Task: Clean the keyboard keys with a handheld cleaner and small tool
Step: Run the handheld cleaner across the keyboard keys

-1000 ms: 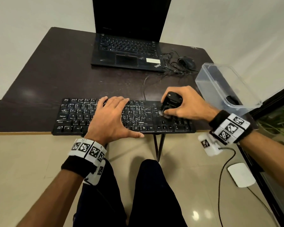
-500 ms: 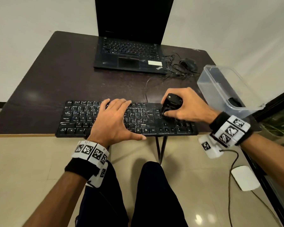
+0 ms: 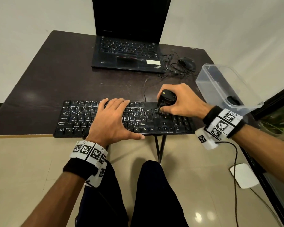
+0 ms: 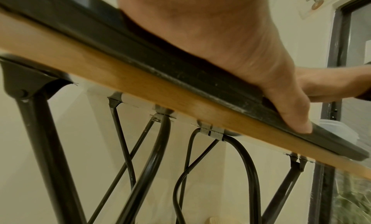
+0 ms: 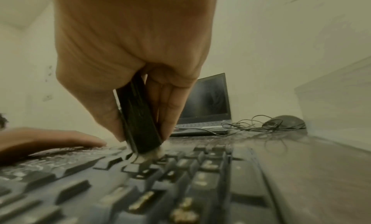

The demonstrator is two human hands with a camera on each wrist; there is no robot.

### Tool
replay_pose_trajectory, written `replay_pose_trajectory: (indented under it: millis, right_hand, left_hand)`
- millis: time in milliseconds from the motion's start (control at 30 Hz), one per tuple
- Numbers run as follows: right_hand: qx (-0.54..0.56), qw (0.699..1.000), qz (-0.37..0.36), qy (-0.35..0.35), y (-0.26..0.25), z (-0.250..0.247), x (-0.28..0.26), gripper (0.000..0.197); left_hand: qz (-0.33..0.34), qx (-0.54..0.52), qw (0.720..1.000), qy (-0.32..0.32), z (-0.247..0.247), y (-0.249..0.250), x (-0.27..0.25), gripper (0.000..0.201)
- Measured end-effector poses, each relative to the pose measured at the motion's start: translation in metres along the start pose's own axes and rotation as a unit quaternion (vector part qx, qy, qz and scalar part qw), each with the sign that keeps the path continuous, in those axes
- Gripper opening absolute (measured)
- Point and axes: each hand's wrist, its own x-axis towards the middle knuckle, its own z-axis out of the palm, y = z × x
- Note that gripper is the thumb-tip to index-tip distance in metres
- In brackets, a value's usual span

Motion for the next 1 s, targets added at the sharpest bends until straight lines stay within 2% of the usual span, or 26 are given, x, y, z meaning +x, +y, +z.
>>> replay_pose_trajectory:
  millis: [100, 233, 267, 367, 433, 567, 600, 733, 867, 1000]
  right_hand:
    - [-0.005, 1.000, 0.004, 0.023, 0.003, -0.004, 0.007, 0.030]
    - [0.023, 0.996, -0.049, -0.071, -0.013, 0.000, -0.005, 0.031]
    - [0.020, 0.996, -0.052, -0.072, -0.015, 0.003, -0.005, 0.031]
    - [-0.008, 1.000, -0.028, -0.005, -0.009, 0.005, 0.011, 0.029]
    - [-0.017, 1.000, -0.022, 0.013, -0.007, 0.002, 0.020, 0.027]
    - [-0.013, 0.996, -0.061, -0.066, -0.015, 0.004, 0.011, 0.029]
    - [-0.014, 0.996, -0.057, -0.068, -0.014, 0.005, 0.010, 0.030]
    - [-0.012, 1.000, -0.005, 0.003, -0.002, 0.000, 0.021, 0.027]
    - [-0.004, 0.999, -0.024, -0.042, -0.006, 0.001, 0.013, 0.029]
    - [-0.002, 0.998, 0.064, 0.024, 0.011, -0.006, 0.019, 0.031]
  left_hand:
    - [0.000, 0.001, 1.000, 0.000, 0.000, 0.000, -0.001, 0.145]
    - [-0.006, 0.005, 1.000, -0.004, 0.000, 0.000, 0.000, 0.148]
    - [-0.006, 0.005, 1.000, -0.005, 0.000, 0.001, 0.000, 0.148]
    - [-0.001, 0.002, 1.000, -0.001, 0.001, 0.000, 0.000, 0.146]
    - [-0.001, 0.003, 1.000, -0.001, 0.001, -0.001, 0.000, 0.145]
    - [-0.004, 0.006, 1.000, -0.001, 0.002, -0.001, 0.000, 0.146]
    - [-0.003, 0.005, 1.000, 0.001, 0.002, 0.000, 0.000, 0.146]
    - [-0.001, 0.001, 1.000, 0.001, 0.001, 0.000, -0.001, 0.145]
    - [0.000, 0.007, 1.000, 0.001, 0.002, -0.001, -0.001, 0.145]
    - [-0.002, 0.008, 1.000, -0.006, 0.000, 0.001, 0.000, 0.146]
